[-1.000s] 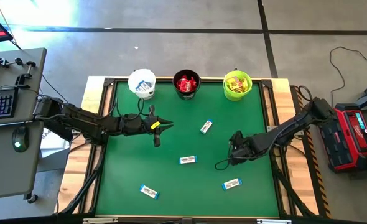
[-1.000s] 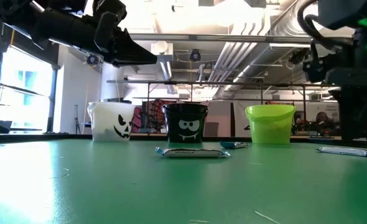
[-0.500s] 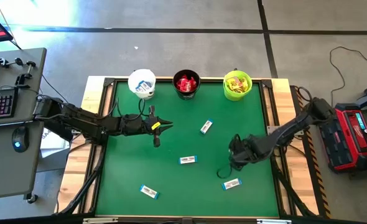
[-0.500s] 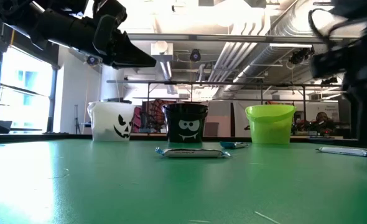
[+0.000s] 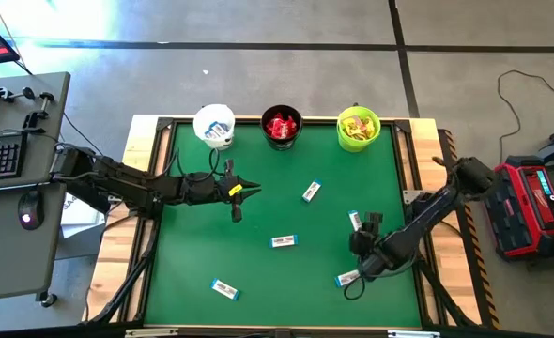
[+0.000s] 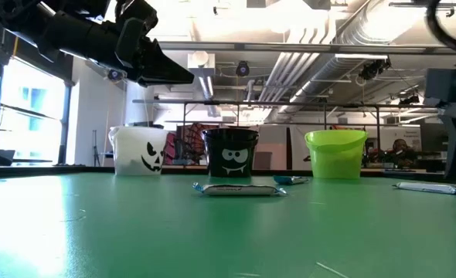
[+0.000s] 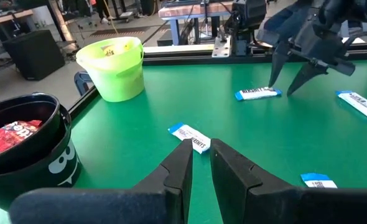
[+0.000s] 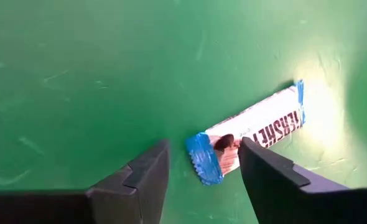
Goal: Sort candy by brand, put in halloween buckets
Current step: Put the white chocolate bar into the white bucket
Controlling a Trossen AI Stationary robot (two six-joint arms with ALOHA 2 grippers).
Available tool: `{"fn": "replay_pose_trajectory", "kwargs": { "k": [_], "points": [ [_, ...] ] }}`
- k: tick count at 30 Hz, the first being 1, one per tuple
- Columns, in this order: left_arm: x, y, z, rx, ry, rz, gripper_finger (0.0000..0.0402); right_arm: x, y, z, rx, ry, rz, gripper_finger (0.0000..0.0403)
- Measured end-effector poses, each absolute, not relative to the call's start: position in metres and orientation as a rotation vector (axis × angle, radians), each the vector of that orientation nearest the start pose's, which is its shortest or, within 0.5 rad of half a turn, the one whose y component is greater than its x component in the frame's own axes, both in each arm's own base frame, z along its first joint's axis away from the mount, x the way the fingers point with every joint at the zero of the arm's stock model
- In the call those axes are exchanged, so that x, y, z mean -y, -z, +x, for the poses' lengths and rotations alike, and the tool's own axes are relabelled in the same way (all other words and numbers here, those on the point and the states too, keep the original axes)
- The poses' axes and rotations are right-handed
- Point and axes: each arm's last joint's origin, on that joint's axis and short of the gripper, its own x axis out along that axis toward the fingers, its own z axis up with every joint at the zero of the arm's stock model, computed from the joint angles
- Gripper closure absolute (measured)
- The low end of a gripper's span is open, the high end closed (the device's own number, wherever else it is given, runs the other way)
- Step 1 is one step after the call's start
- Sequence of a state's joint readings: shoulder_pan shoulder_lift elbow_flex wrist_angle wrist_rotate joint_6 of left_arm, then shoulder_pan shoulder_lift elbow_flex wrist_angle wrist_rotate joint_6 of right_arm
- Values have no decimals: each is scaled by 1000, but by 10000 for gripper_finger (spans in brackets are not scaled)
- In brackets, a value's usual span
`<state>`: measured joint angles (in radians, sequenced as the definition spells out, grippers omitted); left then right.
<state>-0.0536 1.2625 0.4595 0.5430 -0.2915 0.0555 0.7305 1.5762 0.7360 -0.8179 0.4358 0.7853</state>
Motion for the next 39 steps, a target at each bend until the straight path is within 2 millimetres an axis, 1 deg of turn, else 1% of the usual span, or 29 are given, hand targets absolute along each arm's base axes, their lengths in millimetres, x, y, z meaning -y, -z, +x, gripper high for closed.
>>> {"fn": "replay_pose_trajectory", "kwargs": {
  "k": [3, 6, 9, 13, 15, 21, 32, 39],
  "points": [
    [5, -196, 246, -264, -229, 100, 355, -140, -125, 175, -1327, 327, -301, 224],
    [5, -196, 246, -264, -230, 99, 355, -141, -124, 176, -1331, 327, -326, 248],
    [5, -196, 246, -264, -230, 99, 355, -141, -125, 177, -1336, 311, -341, 294],
    [5, -196, 246, -264, -230, 99, 355, -141, -124, 177, -1342, 307, -347, 370],
    [5, -196, 246, -264, -230, 99, 355, -140, -124, 177, -1339, 314, -346, 394],
    [5, -196, 246, -264, -230, 99, 355, -140, -127, 178, -1332, 376, -293, 401],
    [5, -196, 246, -264, -230, 100, 355, -152, -163, 198, -1248, 425, -304, 403],
    [6, -196, 246, -269, -200, 119, 355, -150, -184, 217, -1164, 480, -290, 403]
  ]
}}
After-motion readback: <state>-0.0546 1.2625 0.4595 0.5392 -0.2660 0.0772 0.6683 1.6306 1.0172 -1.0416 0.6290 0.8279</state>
